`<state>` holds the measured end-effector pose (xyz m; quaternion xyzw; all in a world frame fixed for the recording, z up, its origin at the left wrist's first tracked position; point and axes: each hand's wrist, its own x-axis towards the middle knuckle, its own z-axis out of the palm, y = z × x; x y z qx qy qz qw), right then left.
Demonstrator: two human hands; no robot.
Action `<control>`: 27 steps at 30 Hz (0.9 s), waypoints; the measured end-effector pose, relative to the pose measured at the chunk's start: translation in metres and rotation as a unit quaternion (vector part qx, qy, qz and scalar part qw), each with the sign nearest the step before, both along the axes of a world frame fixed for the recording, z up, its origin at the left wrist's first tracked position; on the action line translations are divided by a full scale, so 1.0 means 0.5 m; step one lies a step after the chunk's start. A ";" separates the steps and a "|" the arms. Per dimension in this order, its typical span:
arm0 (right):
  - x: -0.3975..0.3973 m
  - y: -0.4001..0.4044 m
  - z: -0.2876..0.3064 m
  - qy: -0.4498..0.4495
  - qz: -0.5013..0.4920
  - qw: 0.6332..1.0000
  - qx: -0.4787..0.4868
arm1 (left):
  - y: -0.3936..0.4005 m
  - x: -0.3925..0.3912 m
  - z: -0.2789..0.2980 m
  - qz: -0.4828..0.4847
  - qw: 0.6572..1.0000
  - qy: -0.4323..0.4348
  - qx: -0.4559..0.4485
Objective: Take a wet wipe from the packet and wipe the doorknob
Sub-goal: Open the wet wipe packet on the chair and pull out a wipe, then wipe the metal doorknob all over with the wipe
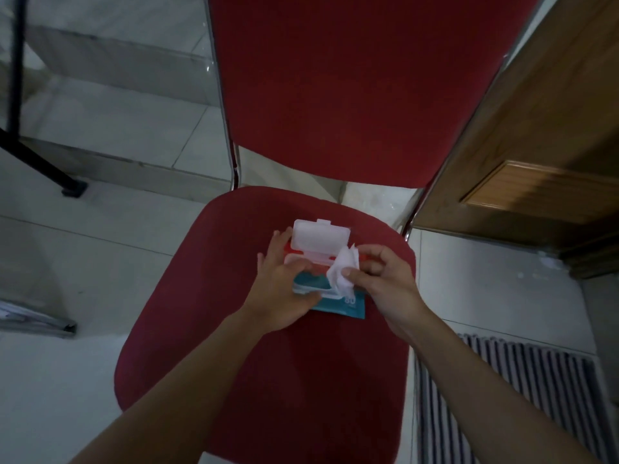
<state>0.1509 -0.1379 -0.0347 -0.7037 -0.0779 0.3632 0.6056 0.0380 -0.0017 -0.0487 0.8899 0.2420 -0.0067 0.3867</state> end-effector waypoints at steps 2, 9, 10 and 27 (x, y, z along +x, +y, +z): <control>0.002 -0.019 0.017 0.001 0.011 1.000 0.001 | -0.024 0.014 0.028 0.064 0.997 -0.047 0.008; 0.016 -0.119 0.173 -0.012 -0.006 0.997 0.074 | -0.152 0.092 0.243 0.122 0.921 -0.003 -0.371; 0.019 -0.139 0.203 -0.010 -0.012 0.996 0.083 | -0.170 0.102 0.271 0.115 0.916 0.000 -0.383; 0.118 -0.643 0.719 -0.123 -0.096 0.975 0.156 | -0.583 0.278 0.789 -0.140 0.932 -0.162 -0.292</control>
